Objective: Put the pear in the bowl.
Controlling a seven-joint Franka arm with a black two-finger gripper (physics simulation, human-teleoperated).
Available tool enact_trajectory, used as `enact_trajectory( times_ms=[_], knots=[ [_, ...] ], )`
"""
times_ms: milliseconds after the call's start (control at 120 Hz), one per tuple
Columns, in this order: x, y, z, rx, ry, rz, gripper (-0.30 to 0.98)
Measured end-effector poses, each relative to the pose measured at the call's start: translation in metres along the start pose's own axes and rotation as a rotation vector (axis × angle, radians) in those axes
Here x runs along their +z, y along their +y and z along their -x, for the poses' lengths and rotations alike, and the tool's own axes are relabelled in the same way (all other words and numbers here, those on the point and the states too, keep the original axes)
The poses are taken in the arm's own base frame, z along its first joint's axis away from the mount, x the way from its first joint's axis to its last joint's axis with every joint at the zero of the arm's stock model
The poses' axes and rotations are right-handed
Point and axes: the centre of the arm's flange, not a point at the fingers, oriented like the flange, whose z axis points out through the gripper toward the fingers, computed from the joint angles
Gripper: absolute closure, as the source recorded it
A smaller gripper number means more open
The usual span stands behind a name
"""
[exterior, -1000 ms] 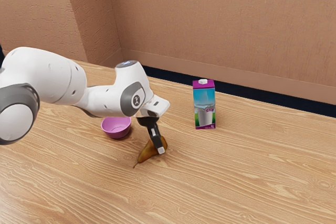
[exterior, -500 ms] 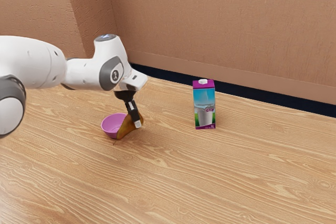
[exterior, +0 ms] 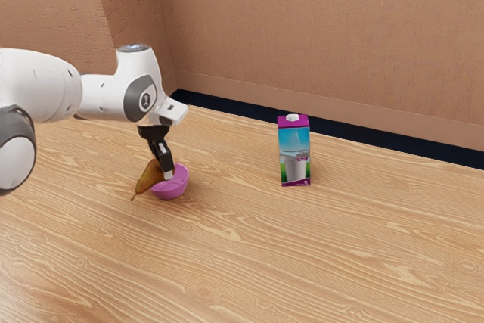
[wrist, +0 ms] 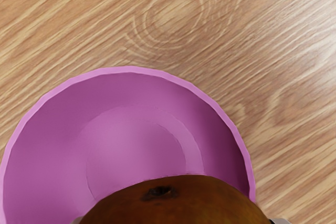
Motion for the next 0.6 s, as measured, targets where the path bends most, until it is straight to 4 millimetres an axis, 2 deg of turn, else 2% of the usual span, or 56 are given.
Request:
enact_trajectory(
  times_ms=[275, 467, 500, 550, 600],
  knots=[
    [0.004, 0.004, 0.000, 0.006, -0.008, 0.032, 0.15],
    [0.000, 0.004, 0.000, 0.014, -0.006, 0.038, 0.06],
    [-0.014, 0.002, -0.006, 0.023, -0.004, 0.026, 0.05],
    [-0.056, 0.002, -0.021, 0.047, -0.004, -0.013, 0.04],
    [-0.097, 0.012, -0.028, 0.058, -0.003, -0.022, 0.03]
  ],
)
